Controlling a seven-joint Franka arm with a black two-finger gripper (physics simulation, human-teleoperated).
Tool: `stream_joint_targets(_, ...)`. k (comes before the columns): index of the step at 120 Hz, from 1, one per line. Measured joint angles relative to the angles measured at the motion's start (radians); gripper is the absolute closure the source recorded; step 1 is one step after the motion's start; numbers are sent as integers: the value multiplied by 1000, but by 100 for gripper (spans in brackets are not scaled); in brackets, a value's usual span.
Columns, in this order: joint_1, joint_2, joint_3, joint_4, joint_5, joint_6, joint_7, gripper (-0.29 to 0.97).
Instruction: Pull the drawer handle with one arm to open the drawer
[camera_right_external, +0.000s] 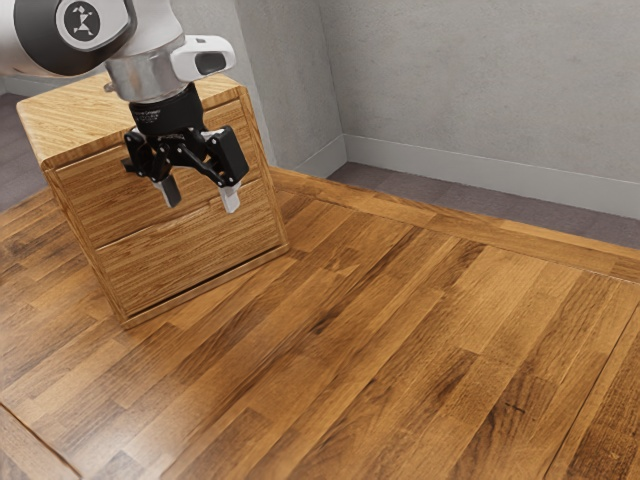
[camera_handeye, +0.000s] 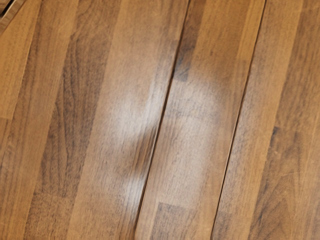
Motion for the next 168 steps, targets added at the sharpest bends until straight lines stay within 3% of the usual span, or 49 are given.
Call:
stream_joint_targets(23, 8, 5, 5, 2, -23, -1, -9, 0)
stream_joint_targets(31, 15, -27, 0, 109, -27, -24, -12, 0)
stream_joint_targets(45, 26, -85, -7, 209, -118, -182, -27, 0)
stream_joint_targets(58, 143, -141, -139, 196, -138, -288, -63, 0)
stream_joint_targets(65, 100, -146, -207, 205, -109, -307, -61, 0)
stream_joint_targets(79, -95, -158, -218, 202, 53, -265, 50, 1)
stream_joint_targets(85, -105, -155, -199, 194, 113, -221, 124, 1)
stream_joint_targets(96, -82, -135, -76, 129, 172, -115, 274, 2)
stream_joint_targets(106, 14, -135, 10, 43, 153, 6, 423, 1)
stream_joint_targets(123, 157, -128, 30, -7, 113, 136, 670, 1)
stream_joint_targets(145, 119, -70, 25, -23, 93, 230, 920, 0)
stream_joint_targets(168, -71, -79, 75, -27, 87, 283, 1065, 0)
